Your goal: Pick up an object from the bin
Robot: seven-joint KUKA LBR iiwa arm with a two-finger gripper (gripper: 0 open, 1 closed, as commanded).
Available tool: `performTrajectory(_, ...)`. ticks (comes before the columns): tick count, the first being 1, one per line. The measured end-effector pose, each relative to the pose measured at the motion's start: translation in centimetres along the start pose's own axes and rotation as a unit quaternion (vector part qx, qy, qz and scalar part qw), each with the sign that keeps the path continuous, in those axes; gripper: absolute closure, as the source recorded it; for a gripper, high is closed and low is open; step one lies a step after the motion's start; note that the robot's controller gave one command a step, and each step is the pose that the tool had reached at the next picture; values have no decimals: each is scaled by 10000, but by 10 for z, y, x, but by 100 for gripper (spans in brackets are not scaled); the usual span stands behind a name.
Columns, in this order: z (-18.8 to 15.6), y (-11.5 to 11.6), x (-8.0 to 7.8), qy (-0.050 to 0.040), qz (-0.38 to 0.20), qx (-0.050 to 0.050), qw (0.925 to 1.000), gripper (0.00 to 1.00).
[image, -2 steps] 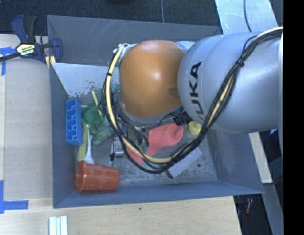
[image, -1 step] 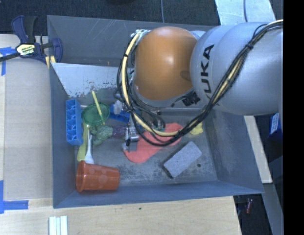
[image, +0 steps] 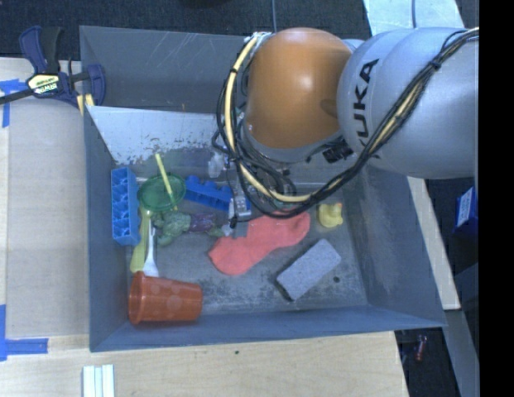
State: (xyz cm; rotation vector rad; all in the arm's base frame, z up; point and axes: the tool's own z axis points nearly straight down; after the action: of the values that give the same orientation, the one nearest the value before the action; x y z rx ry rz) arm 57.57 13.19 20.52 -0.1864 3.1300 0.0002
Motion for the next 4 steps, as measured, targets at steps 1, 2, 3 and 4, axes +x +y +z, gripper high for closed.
performTrajectory(1,17,-49,4,1,-813,-5,9967,0)
performTrajectory(2,18,-75,7,-4,15,-10,10000,0)
performTrajectory(3,24,-82,16,-3,-481,-5,9988,0)
performTrajectory(4,28,-84,19,-6,-925,-3,9957,0)
